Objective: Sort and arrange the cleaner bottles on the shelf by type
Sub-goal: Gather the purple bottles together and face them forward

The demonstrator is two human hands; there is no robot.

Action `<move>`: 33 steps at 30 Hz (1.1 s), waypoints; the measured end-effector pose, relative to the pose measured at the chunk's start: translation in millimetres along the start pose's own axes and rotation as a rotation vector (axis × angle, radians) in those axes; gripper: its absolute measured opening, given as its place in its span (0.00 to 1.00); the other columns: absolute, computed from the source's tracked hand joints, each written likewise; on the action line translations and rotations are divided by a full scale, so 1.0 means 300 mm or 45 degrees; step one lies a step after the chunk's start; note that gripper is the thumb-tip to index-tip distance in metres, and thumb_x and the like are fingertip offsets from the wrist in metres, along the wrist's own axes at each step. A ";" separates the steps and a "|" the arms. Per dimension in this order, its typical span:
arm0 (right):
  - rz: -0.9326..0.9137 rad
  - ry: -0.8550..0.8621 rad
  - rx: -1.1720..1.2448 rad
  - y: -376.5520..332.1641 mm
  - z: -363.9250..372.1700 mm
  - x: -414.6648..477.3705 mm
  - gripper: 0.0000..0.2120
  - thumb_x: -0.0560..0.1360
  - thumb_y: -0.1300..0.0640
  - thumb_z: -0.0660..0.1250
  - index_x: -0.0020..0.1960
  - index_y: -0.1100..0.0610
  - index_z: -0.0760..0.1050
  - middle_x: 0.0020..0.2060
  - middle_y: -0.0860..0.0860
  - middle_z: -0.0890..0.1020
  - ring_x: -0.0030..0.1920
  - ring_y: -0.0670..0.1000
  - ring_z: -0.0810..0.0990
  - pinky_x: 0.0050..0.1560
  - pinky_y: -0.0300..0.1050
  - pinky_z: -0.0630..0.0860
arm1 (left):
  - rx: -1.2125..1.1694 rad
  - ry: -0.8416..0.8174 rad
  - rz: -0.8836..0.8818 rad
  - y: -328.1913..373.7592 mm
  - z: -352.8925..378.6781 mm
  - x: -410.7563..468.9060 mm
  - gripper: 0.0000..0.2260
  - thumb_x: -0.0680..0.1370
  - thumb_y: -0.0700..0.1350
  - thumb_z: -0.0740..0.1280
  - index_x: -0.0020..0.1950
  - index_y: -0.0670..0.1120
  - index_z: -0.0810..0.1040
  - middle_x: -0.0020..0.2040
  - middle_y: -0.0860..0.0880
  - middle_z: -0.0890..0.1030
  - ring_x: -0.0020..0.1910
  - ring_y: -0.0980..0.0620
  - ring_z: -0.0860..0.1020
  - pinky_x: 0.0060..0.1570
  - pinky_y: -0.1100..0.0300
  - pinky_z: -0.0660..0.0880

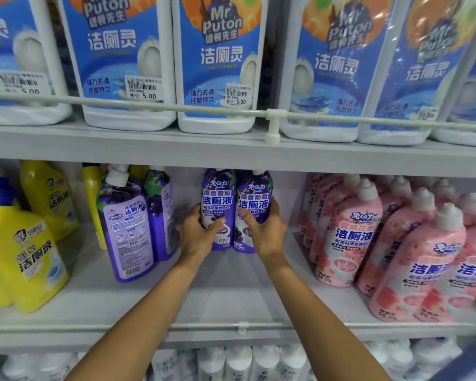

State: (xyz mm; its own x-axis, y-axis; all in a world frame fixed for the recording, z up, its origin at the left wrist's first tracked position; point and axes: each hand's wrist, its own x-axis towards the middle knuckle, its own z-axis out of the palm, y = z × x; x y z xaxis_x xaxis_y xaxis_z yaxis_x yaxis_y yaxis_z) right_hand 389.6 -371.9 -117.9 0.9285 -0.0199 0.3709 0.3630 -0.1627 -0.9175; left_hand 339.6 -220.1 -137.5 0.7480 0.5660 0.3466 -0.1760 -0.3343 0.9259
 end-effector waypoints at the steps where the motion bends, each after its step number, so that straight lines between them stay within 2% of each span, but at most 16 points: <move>1: 0.000 -0.002 0.008 -0.002 -0.001 0.001 0.31 0.72 0.52 0.80 0.70 0.55 0.73 0.52 0.47 0.85 0.46 0.40 0.85 0.42 0.44 0.86 | 0.011 0.003 0.001 -0.006 0.002 0.003 0.19 0.73 0.42 0.78 0.62 0.44 0.80 0.51 0.53 0.85 0.43 0.65 0.83 0.38 0.73 0.77; 3: 0.000 -0.027 0.010 -0.006 -0.004 0.002 0.30 0.73 0.55 0.80 0.70 0.58 0.73 0.51 0.49 0.84 0.41 0.32 0.82 0.36 0.30 0.79 | 0.017 0.002 0.001 -0.017 0.005 0.009 0.19 0.73 0.43 0.78 0.63 0.44 0.80 0.51 0.52 0.85 0.44 0.63 0.83 0.38 0.73 0.78; 5: -0.003 -0.062 0.005 -0.002 -0.011 0.004 0.29 0.73 0.56 0.79 0.70 0.59 0.73 0.52 0.49 0.83 0.40 0.29 0.80 0.36 0.24 0.74 | 0.012 0.003 -0.014 -0.018 0.007 0.007 0.20 0.73 0.43 0.79 0.62 0.44 0.80 0.51 0.52 0.85 0.43 0.62 0.83 0.37 0.72 0.78; 8: 0.010 -0.134 0.014 0.017 -0.031 0.003 0.28 0.73 0.57 0.80 0.69 0.58 0.73 0.51 0.47 0.83 0.43 0.31 0.82 0.38 0.26 0.77 | 0.047 0.035 -0.015 -0.014 0.006 0.002 0.19 0.72 0.46 0.80 0.60 0.46 0.80 0.50 0.53 0.84 0.43 0.63 0.82 0.37 0.70 0.77; 11: 0.047 -0.203 0.023 0.053 -0.046 -0.022 0.29 0.73 0.56 0.80 0.70 0.56 0.72 0.56 0.49 0.85 0.51 0.43 0.86 0.44 0.31 0.81 | 0.055 0.048 -0.012 -0.013 0.005 -0.006 0.20 0.71 0.47 0.80 0.60 0.46 0.80 0.50 0.53 0.84 0.43 0.63 0.82 0.36 0.72 0.77; 12: 0.057 -0.218 0.035 0.063 -0.049 -0.030 0.29 0.73 0.56 0.79 0.70 0.56 0.72 0.57 0.49 0.85 0.52 0.44 0.86 0.44 0.31 0.81 | 0.050 0.045 -0.012 -0.016 0.006 -0.006 0.21 0.72 0.48 0.80 0.61 0.46 0.80 0.51 0.53 0.84 0.43 0.62 0.83 0.36 0.72 0.77; 16: 0.058 -0.258 0.054 0.061 -0.054 -0.042 0.28 0.75 0.56 0.77 0.71 0.56 0.71 0.58 0.50 0.84 0.48 0.35 0.85 0.43 0.29 0.79 | 0.007 0.018 -0.014 -0.022 0.002 -0.014 0.22 0.73 0.50 0.79 0.63 0.45 0.79 0.54 0.51 0.85 0.45 0.60 0.84 0.37 0.70 0.79; 18: 0.055 -0.274 0.055 0.062 -0.061 -0.040 0.24 0.78 0.56 0.75 0.71 0.56 0.71 0.58 0.48 0.84 0.47 0.33 0.84 0.42 0.27 0.78 | -0.007 -0.024 -0.028 -0.010 -0.006 -0.018 0.21 0.75 0.51 0.76 0.65 0.45 0.78 0.55 0.52 0.85 0.46 0.59 0.85 0.37 0.69 0.79; 21: 0.074 -0.286 0.078 0.065 -0.075 -0.039 0.19 0.81 0.51 0.70 0.69 0.55 0.73 0.58 0.50 0.85 0.49 0.39 0.86 0.44 0.32 0.80 | -0.080 -0.117 -0.094 0.025 -0.026 -0.034 0.16 0.81 0.51 0.70 0.66 0.46 0.77 0.54 0.53 0.85 0.48 0.57 0.85 0.37 0.69 0.79; 23: 0.124 -0.286 0.107 0.056 -0.083 -0.052 0.16 0.83 0.50 0.66 0.68 0.55 0.75 0.56 0.50 0.86 0.49 0.43 0.87 0.44 0.34 0.81 | -0.105 -0.176 -0.145 0.043 -0.042 -0.055 0.14 0.84 0.52 0.64 0.66 0.47 0.77 0.54 0.52 0.85 0.46 0.61 0.85 0.37 0.70 0.78; 26: 0.212 -0.273 0.111 0.033 -0.103 -0.084 0.17 0.85 0.46 0.61 0.66 0.56 0.77 0.53 0.45 0.86 0.46 0.37 0.85 0.43 0.29 0.78 | -0.138 -0.179 -0.203 0.064 -0.072 -0.097 0.15 0.86 0.53 0.58 0.65 0.47 0.77 0.52 0.55 0.83 0.43 0.68 0.82 0.36 0.75 0.75; 27: 0.234 -0.258 0.102 0.022 -0.113 -0.098 0.18 0.85 0.45 0.59 0.66 0.55 0.78 0.52 0.43 0.85 0.45 0.35 0.83 0.42 0.25 0.75 | -0.131 -0.165 -0.202 0.069 -0.087 -0.110 0.17 0.86 0.54 0.58 0.67 0.46 0.77 0.54 0.55 0.83 0.45 0.67 0.82 0.37 0.75 0.74; 30: 0.275 -0.236 0.143 0.002 -0.149 -0.148 0.16 0.86 0.43 0.56 0.61 0.47 0.80 0.52 0.41 0.83 0.45 0.30 0.80 0.42 0.22 0.71 | -0.169 -0.112 -0.211 0.074 -0.136 -0.159 0.22 0.83 0.55 0.63 0.75 0.46 0.73 0.67 0.53 0.78 0.62 0.58 0.77 0.46 0.76 0.70; 32: 0.287 -0.268 0.192 -0.006 -0.171 -0.187 0.14 0.86 0.42 0.55 0.55 0.41 0.79 0.50 0.36 0.84 0.49 0.30 0.81 0.49 0.25 0.73 | -0.282 -0.047 -0.232 0.067 -0.176 -0.206 0.25 0.81 0.50 0.68 0.76 0.43 0.70 0.67 0.53 0.76 0.67 0.56 0.75 0.51 0.77 0.69; 33: 0.294 -0.271 0.205 -0.018 -0.176 -0.207 0.14 0.85 0.41 0.55 0.54 0.40 0.79 0.49 0.35 0.84 0.51 0.32 0.82 0.54 0.30 0.74 | -0.329 -0.011 -0.232 0.066 -0.202 -0.230 0.25 0.80 0.47 0.70 0.76 0.43 0.71 0.68 0.52 0.76 0.67 0.55 0.75 0.54 0.74 0.70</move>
State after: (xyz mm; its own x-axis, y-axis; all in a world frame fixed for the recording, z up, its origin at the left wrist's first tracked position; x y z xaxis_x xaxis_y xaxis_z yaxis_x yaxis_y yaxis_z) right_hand 325.8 -422.0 -128.5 0.9769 0.1706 0.1287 0.1339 -0.0196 -0.9908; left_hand 245.6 -220.2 -133.8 0.7874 0.5923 0.1709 -0.1942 -0.0248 0.9807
